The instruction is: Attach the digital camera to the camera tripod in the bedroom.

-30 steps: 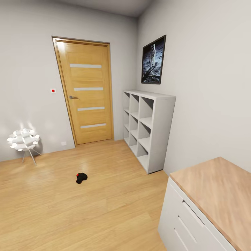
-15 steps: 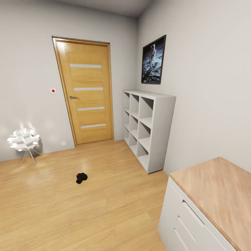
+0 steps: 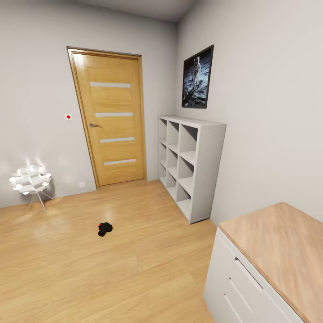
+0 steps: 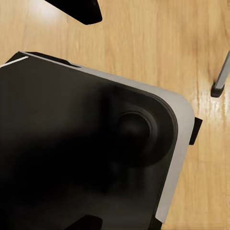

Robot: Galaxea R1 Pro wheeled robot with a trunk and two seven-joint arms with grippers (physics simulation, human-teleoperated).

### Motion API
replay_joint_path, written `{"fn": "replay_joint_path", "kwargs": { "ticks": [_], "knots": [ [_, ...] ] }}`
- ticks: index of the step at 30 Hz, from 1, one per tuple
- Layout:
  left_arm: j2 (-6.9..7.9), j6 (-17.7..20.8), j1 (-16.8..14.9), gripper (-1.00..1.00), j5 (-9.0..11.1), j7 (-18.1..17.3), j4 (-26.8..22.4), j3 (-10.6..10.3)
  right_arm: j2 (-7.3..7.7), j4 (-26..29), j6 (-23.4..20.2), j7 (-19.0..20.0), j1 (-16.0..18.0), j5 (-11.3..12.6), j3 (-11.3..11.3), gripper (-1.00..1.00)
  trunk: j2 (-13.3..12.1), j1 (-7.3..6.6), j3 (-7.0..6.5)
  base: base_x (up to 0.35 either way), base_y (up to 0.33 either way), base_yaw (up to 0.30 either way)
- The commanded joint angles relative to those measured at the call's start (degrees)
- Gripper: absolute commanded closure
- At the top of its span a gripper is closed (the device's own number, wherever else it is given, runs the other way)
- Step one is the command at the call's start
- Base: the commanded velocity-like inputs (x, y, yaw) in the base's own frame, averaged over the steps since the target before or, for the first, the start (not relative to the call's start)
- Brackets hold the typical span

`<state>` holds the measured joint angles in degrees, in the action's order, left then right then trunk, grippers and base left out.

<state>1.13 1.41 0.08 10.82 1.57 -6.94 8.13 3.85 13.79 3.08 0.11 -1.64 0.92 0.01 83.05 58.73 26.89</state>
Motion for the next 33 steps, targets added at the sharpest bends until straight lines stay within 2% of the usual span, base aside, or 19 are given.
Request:
{"fn": "replay_joint_path", "kwargs": {
  "ticks": [1,9,13,18,28,33],
  "knots": [
    [-0.03,0.1,0.0,-1.0,0.6,0.1,-0.1,0.0,-0.02,0.0,0.1,0.0,0.0,-0.4,0.1,-1.0,0.0,0.0,0.04,0.0,0.0,0.0],
    [-0.07,0.0,0.0,-1.0,0.6,0.1,0.0,0.0,-0.12,-0.5,0.2,0.6,0.0,-7.6,0.0,-1.0,0.0,0.0,0.04,0.0,0.0,0.0],
    [-0.08,0.0,0.0,-1.0,0.6,0.1,0.0,0.0,-0.14,-0.6,0.1,1.7,0.0,-10.2,-0.1,-1.0,0.0,0.0,0.04,0.0,0.0,0.0],
    [-0.08,0.0,0.0,-1.0,0.6,0.1,0.0,0.0,-0.15,-0.7,0.0,2.6,0.0,-11.2,-0.3,-1.0,0.0,0.0,0.04,0.0,0.0,0.0],
    [-0.08,0.0,0.0,-1.0,0.6,0.1,0.1,0.0,-0.16,-0.7,0.0,2.6,0.0,-11.4,-0.5,-1.0,0.0,0.0,0.04,0.003,0.0,0.0],
    [-0.03,0.0,0.0,-1.0,0.6,0.0,0.4,0.0,-0.18,-0.8,0.1,2.3,0.0,-11.3,-0.7,-1.0,0.0,0.0,0.04,0.181,0.0,0.0]
  ]
}}
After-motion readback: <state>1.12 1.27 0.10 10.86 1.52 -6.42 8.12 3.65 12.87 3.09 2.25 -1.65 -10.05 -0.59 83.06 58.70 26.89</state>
